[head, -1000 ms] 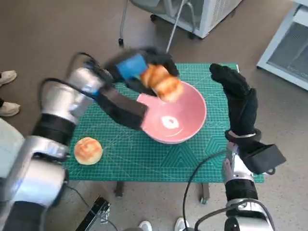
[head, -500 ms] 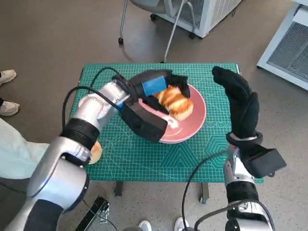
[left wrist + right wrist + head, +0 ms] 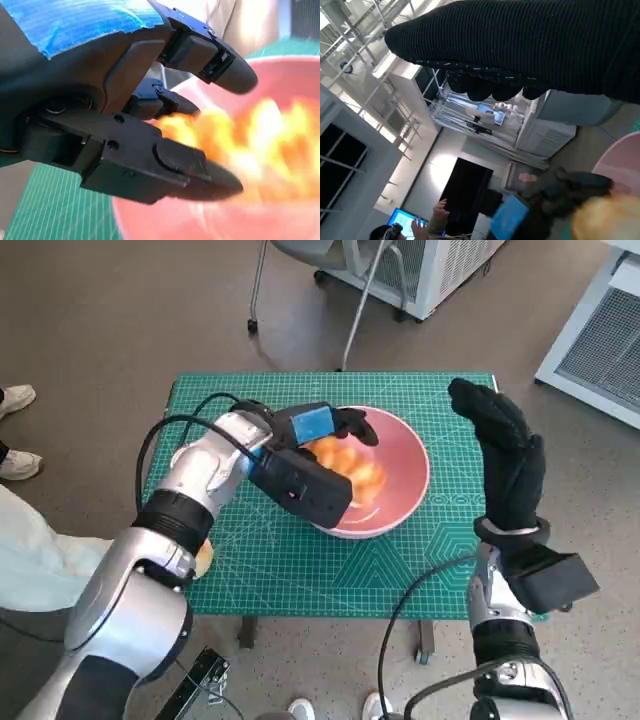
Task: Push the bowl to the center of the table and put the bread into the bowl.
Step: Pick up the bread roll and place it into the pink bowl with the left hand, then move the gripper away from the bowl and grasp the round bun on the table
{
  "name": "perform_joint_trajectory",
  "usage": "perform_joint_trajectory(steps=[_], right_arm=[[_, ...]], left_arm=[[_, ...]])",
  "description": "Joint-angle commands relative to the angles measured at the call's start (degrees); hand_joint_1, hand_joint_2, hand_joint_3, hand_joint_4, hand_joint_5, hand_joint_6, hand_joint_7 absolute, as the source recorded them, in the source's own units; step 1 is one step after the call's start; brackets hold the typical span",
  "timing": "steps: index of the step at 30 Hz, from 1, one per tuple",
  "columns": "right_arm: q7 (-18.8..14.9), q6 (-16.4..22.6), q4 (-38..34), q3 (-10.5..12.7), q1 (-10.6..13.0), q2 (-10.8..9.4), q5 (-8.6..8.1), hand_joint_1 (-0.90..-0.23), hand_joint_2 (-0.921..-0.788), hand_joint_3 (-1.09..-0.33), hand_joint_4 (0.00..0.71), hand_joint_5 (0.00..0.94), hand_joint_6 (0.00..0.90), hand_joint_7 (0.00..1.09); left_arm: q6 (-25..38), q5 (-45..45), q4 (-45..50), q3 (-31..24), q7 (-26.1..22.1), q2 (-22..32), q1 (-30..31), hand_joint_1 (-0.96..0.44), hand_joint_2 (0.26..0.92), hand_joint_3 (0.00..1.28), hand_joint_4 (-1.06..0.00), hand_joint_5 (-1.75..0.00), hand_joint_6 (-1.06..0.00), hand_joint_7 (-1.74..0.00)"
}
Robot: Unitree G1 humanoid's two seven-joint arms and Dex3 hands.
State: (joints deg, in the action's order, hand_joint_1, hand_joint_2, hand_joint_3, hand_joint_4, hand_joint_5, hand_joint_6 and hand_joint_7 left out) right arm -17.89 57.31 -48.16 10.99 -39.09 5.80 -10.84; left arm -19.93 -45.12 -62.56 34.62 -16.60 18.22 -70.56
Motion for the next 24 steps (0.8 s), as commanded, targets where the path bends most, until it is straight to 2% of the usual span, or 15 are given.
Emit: perform_joint_trajectory(steps=[1,12,19,24], right_arm=[[0.7,-1.3,-0.18,-0.3,1.46,-0.58,0.21,-0.621,-0.921,-0.755,0.393,0.013,0.079,0.72],[0.97,-0.49,-0.19,-0.94,1.29,-1.09,0.78,-0.596,-0.921,-0.762,0.393,0.011,0.077,0.72],[-0.09,-0.99,0.57,-1.48,1.51,-1.71,-0.31,-0.583,-0.921,-0.769,0.391,0.009,0.071,0.73],[-0.23,-1.19,1.08,-1.8,1.64,-1.76,-0.39,-0.583,-0.921,-0.771,0.391,0.009,0.067,0.74]], left_arm=[[0.37,3.51,5.46,-2.76,-3.92,2.37,1.63,-0.14,0.91,0.02,-0.19,0.0,-0.36,-0.1],[7.45,12.9,25.67,-11.82,-17.49,10.54,8.45,-0.12,0.882,0.0,-0.16,0.0,-0.32,-0.05],[7.98,19.09,40.01,-18.65,-24.94,19.98,15.08,-0.07,0.856,0.0,-0.16,0.0,-0.32,-0.05],[8.92,22.51,49.24,-23.66,-28.79,26.87,20.62,-0.03,0.857,0.0,-0.19,-0.01,-0.35,-0.05]])
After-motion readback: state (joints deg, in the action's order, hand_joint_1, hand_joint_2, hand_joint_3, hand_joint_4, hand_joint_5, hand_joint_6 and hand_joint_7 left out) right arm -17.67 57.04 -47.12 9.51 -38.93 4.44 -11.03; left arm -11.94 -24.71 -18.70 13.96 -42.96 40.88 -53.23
